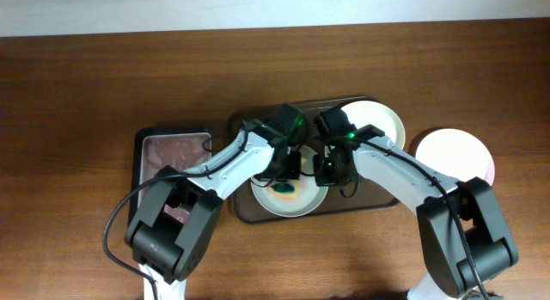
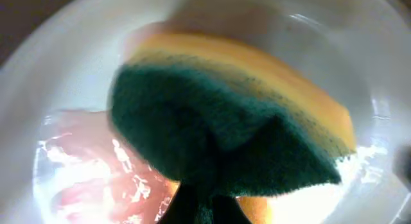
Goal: Clean dirty plates on tray and stack at the side
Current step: 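Scrub the plate held by the right gripper with the sponge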
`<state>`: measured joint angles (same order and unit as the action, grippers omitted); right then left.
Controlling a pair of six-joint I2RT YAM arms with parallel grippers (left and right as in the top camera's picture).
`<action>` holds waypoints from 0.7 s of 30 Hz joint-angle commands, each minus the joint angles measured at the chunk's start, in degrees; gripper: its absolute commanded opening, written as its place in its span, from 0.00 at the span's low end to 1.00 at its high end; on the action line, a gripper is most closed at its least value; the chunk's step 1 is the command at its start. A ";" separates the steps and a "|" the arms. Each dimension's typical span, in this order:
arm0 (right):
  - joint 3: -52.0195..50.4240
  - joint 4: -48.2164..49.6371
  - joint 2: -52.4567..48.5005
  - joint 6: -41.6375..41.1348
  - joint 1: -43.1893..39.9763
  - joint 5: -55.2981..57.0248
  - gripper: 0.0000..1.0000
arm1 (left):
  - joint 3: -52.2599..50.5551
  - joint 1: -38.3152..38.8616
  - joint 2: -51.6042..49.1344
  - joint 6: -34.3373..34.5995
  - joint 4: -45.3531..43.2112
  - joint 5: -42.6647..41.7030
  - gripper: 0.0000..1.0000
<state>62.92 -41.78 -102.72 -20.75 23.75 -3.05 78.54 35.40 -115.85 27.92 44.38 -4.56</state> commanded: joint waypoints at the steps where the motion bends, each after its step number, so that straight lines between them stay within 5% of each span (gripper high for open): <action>1: 0.74 -1.09 0.66 0.81 0.28 1.16 0.04 | -0.22 -1.68 -4.35 0.76 6.14 29.53 0.00; 7: 0.74 -1.77 0.66 0.79 0.28 1.18 0.04 | 4.76 -1.68 -4.35 0.74 12.28 37.40 0.00; 15: 0.74 -2.14 0.66 0.81 0.28 0.63 0.04 | 15.82 -1.68 -4.35 0.76 20.46 32.06 0.00; 21: 0.74 2.45 0.68 4.04 0.24 -10.78 0.04 | 17.79 -1.77 -4.35 0.79 23.69 30.25 0.00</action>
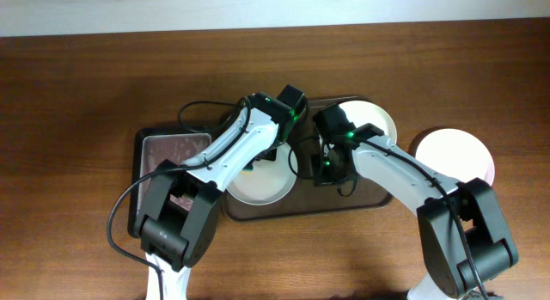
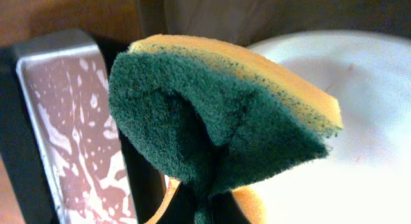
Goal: Clean dirty plates on tray and stack at the side
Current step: 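Scrub the plate held by the right gripper with the sponge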
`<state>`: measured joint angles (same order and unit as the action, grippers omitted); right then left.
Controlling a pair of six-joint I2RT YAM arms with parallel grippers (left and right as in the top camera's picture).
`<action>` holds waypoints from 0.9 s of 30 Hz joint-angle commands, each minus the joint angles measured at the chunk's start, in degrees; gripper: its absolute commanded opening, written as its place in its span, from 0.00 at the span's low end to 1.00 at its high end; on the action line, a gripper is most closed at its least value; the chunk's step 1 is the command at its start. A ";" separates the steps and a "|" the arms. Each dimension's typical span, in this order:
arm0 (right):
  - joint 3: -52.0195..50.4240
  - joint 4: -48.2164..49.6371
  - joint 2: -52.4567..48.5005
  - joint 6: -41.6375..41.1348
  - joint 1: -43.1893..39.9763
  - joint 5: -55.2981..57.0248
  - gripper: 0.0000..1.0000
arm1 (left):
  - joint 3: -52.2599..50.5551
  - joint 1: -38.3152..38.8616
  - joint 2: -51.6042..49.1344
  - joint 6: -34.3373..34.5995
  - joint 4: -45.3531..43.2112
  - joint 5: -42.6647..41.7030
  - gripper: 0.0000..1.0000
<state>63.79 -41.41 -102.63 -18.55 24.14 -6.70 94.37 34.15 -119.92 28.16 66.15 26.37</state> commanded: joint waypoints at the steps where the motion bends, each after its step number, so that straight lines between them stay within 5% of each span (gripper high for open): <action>1: -0.13 3.65 0.59 1.86 -0.15 -9.46 0.04 | 2.95 -0.74 -0.26 0.79 3.50 -0.68 0.00; 7: -0.13 11.52 0.59 1.79 -0.13 -18.03 0.14 | 5.92 -4.44 0.79 1.09 7.37 -6.62 0.00; 10: -0.13 12.70 -0.57 0.11 0.61 -13.86 0.32 | 5.92 -5.86 0.79 0.22 6.60 -8.94 0.00; 15: -0.13 15.41 -6.23 -4.79 1.42 -9.57 0.36 | 5.92 -7.65 0.79 -5.31 3.93 -15.76 0.00; 16: -0.13 16.37 -7.50 -5.88 1.70 -10.05 0.35 | 5.92 -7.91 0.79 -6.60 3.17 -17.51 0.00; 19: -0.13 17.18 -9.25 -5.97 2.47 -10.58 0.06 | 5.92 -8.22 0.79 -7.48 2.23 -20.04 0.00; 27: 2.03 3.82 -6.69 -8.98 0.50 2.86 0.04 | 2.51 -8.17 0.79 -8.98 -0.81 -29.33 0.00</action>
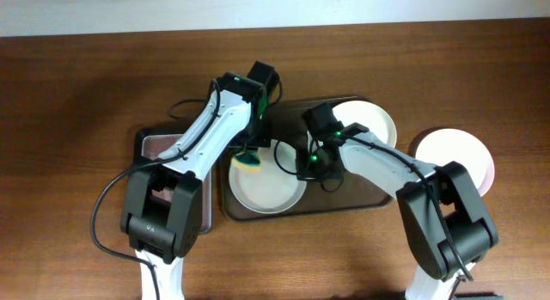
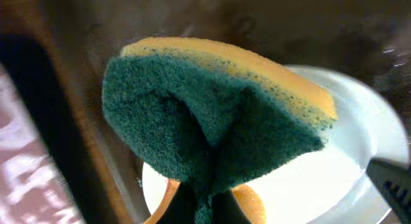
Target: Clean dirty plates on tray and stack at the side
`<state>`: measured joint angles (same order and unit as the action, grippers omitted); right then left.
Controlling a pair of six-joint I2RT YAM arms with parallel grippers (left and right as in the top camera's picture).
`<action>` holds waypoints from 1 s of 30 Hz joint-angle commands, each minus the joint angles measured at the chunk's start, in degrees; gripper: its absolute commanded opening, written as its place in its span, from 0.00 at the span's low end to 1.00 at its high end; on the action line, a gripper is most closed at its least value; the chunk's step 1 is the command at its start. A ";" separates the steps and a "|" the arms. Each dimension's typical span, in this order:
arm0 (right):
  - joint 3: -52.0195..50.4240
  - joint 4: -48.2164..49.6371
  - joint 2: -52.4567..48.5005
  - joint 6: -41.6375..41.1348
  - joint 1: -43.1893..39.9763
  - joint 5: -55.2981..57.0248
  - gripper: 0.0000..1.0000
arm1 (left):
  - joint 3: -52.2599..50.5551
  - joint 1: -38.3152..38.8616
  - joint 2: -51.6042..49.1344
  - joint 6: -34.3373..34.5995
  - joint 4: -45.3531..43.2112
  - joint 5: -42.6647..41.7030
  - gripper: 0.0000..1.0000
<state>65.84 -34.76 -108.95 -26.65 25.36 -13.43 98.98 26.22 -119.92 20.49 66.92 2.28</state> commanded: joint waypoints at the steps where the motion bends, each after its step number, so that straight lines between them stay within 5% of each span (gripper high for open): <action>1: 0.07 -3.04 -0.37 -0.87 -0.70 9.62 0.04 | -3.30 -0.13 0.76 -1.31 -2.73 -6.38 0.00; 9: 0.07 -2.78 -0.37 -0.87 -0.70 9.64 0.04 | -19.71 -0.13 0.76 -0.15 -17.68 -15.21 0.00; 12: 0.07 -2.93 -0.37 -0.87 -0.70 9.64 0.04 | -23.80 -0.13 0.76 -0.20 -20.76 -7.96 0.00; 19: 0.07 -3.50 -0.37 -0.90 -0.70 9.66 0.04 | -17.68 -0.13 0.92 2.40 -8.22 17.64 0.00; 30: 0.07 -5.35 -0.37 -1.07 -0.70 11.78 0.04 | 1.68 -3.37 1.88 5.38 10.19 11.34 0.00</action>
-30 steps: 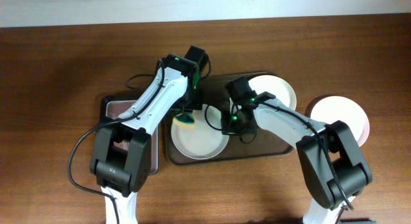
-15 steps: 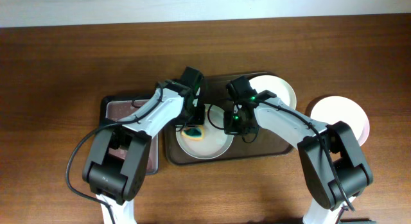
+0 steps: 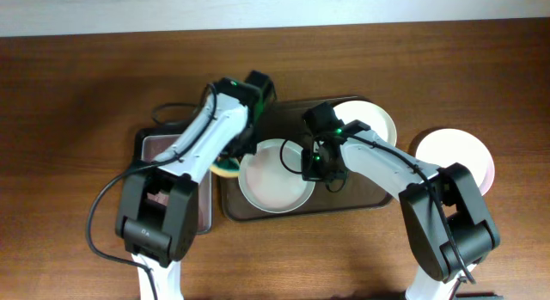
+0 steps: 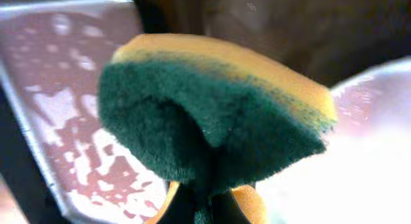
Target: Clean dirty plates on tray and stack at the side
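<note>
A yellow sponge (image 4: 212, 115) with a green scouring face is pinched in my shut left gripper (image 4: 209, 208). In the overhead view the sponge (image 3: 225, 168) and left gripper (image 3: 229, 159) hang over the gap between the soapy pan and the brown tray (image 3: 361, 201). A white plate (image 3: 275, 181) with no stains showing lies at the tray's left end; its rim (image 4: 379, 134) shows at the right of the wrist view. My right gripper (image 3: 311, 165) is shut on that plate's right rim.
A metal pan (image 3: 172, 154) of pink soapy water (image 4: 58, 108) sits left of the tray. A second white plate (image 3: 376, 119) lies at the tray's back right. A pale pink plate (image 3: 454, 154) rests on the table to the right of the tray.
My left gripper carried the sponge from over the plate's left rim to the left, over the tray's edge beside the soapy pan. The plate, still held by the right gripper, has shifted slightly right.
The sponge was first pressed on a plate bearing a green and orange stain, with the right gripper at its rim. Then the sponge was lifted, and the plate looked white and lay further left. Later the sponge hung over its left rim, and now hangs beside the pan.
</note>
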`<state>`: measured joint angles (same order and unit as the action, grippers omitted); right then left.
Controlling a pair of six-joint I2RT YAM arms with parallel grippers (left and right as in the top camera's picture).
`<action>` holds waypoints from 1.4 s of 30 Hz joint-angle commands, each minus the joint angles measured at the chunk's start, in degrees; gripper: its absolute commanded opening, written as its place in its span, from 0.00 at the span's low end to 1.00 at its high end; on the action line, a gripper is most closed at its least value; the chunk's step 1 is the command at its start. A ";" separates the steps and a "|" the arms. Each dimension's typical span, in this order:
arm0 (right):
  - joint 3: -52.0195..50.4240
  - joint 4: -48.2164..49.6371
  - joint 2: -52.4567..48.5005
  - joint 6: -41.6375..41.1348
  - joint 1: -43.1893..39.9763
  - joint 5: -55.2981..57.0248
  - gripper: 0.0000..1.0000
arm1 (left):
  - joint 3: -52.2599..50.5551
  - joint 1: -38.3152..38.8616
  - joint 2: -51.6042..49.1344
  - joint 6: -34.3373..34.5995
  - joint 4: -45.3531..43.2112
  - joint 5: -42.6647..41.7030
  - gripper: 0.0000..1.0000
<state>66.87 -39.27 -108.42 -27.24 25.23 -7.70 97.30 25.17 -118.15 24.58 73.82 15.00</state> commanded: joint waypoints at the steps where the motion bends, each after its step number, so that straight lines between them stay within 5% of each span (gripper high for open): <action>1: -0.96 -0.83 -0.90 -0.46 -0.57 6.05 0.04 | 3.37 -3.48 0.85 1.05 4.44 -1.99 0.00; 8: 4.28 -5.75 1.77 6.03 -0.37 3.93 0.04 | 2.75 -14.03 5.57 -4.33 10.03 -2.97 0.00; 14: 7.13 -10.86 5.92 10.95 2.58 9.86 0.04 | -4.90 -18.27 8.66 -10.36 3.23 -12.17 0.00; 24: 22.25 -31.28 5.99 6.99 15.10 45.16 0.04 | -22.10 -18.36 8.90 -9.66 -10.86 -12.28 0.00; 42: 24.44 -32.30 6.56 5.29 34.56 75.23 0.04 | -22.12 -18.36 8.90 -9.70 -11.47 -12.26 0.00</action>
<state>90.04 -71.35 -103.55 -20.73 58.06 60.10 75.46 6.94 -110.19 15.55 62.28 3.16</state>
